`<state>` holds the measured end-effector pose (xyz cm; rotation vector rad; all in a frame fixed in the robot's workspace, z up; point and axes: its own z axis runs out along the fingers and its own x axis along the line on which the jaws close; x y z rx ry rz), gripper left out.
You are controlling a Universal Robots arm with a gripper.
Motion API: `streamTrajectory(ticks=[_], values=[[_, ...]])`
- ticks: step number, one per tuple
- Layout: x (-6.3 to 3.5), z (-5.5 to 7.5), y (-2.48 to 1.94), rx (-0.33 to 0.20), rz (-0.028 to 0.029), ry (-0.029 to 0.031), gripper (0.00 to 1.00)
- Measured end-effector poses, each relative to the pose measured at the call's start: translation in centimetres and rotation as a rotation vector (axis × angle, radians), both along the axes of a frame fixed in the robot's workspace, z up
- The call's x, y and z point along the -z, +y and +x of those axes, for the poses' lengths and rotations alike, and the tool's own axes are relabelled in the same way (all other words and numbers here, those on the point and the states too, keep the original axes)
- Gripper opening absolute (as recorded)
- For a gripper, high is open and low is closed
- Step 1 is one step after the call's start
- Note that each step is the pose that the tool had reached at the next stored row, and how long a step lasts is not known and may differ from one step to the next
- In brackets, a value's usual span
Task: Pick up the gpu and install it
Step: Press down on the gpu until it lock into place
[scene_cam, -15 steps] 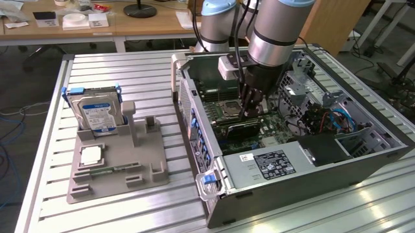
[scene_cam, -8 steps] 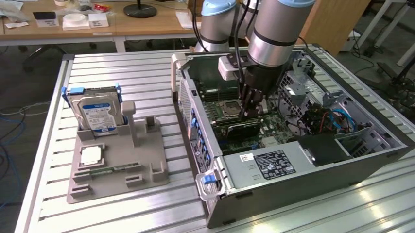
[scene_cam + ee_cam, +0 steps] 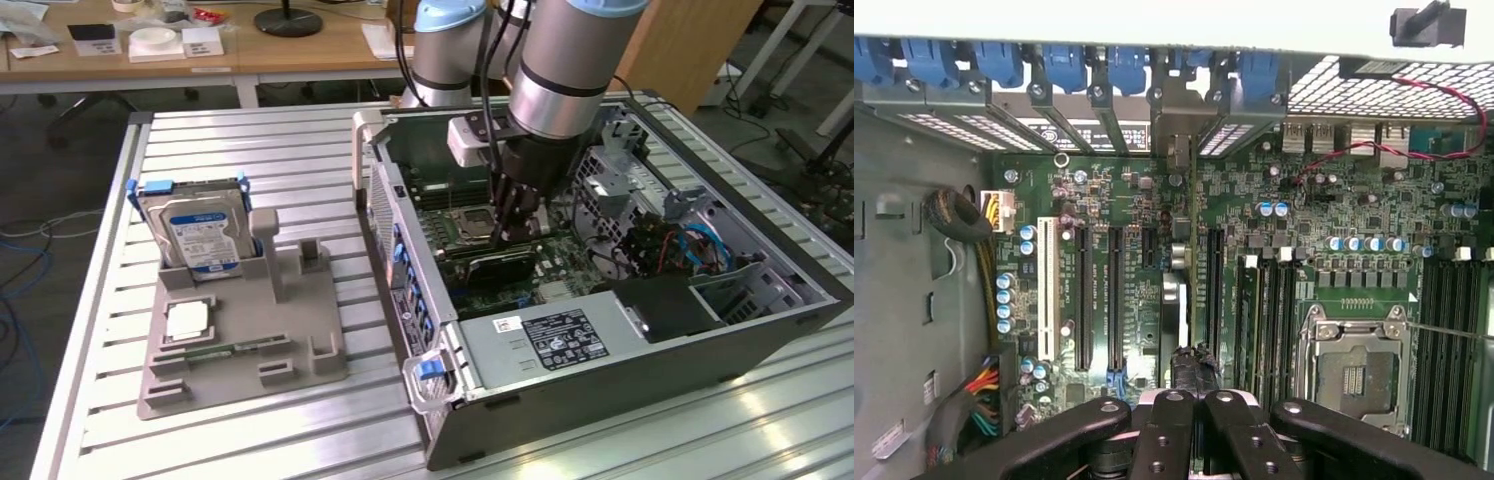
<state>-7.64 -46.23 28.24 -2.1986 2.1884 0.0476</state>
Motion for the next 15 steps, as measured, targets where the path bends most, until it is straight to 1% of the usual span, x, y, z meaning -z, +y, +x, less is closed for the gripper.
streamTrajectory(ticks=[6,12,15], values=[[0.49,-0.06,0.07,0.000,-0.0004,0.0002,0.11],[0.77,-0.09,0.36,0.001,-0.0001,0.0001,0.11],[1.00,-0.15,0.42,0.003,-0.0002,0.0002,0.11]])
